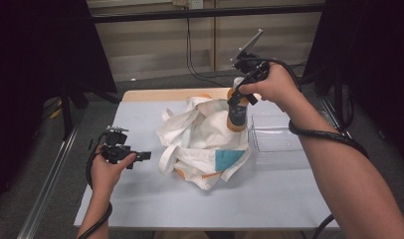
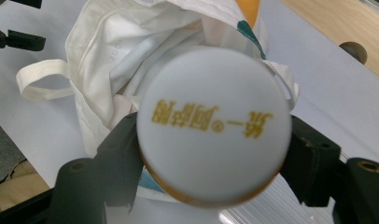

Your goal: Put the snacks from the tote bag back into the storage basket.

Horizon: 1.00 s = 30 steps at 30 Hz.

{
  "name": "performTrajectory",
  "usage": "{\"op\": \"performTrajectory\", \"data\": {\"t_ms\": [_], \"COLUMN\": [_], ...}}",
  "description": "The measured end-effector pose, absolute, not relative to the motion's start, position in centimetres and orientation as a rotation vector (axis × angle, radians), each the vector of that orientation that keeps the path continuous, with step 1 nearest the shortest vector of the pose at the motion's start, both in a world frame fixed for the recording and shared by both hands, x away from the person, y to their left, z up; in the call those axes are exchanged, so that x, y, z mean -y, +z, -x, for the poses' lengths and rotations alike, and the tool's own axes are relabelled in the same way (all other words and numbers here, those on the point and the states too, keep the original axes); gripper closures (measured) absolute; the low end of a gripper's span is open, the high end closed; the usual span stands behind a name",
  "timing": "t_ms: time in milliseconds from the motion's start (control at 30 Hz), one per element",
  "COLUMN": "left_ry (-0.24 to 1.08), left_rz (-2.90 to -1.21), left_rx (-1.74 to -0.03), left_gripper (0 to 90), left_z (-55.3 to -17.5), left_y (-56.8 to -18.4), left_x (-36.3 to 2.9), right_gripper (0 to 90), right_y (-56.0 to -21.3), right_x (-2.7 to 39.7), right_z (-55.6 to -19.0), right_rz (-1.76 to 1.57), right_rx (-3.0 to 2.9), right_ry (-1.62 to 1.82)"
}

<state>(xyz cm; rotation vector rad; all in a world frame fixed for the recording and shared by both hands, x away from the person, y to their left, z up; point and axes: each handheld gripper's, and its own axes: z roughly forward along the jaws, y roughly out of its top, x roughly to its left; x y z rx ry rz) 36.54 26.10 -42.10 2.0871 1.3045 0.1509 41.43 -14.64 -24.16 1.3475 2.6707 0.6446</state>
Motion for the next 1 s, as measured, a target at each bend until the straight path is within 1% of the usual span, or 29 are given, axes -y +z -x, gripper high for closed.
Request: {"op": "performTrajectory", "data": {"t_ms": [1000], "left_ry": [0.145], "left_rz": [-2.085], "left_rx": [-1.301], "left_gripper": [4.9], "left_z": [-36.5], "left_y": [-42.2], "left_x": [-26.2], "right_gripper": [30.1], "right_y": [-25.0], "right_x": [18.0], "right_z": [-40.7], "right_rz": [-1.391], "right_rx": [-2.656], "right_ry": [0.614]}}
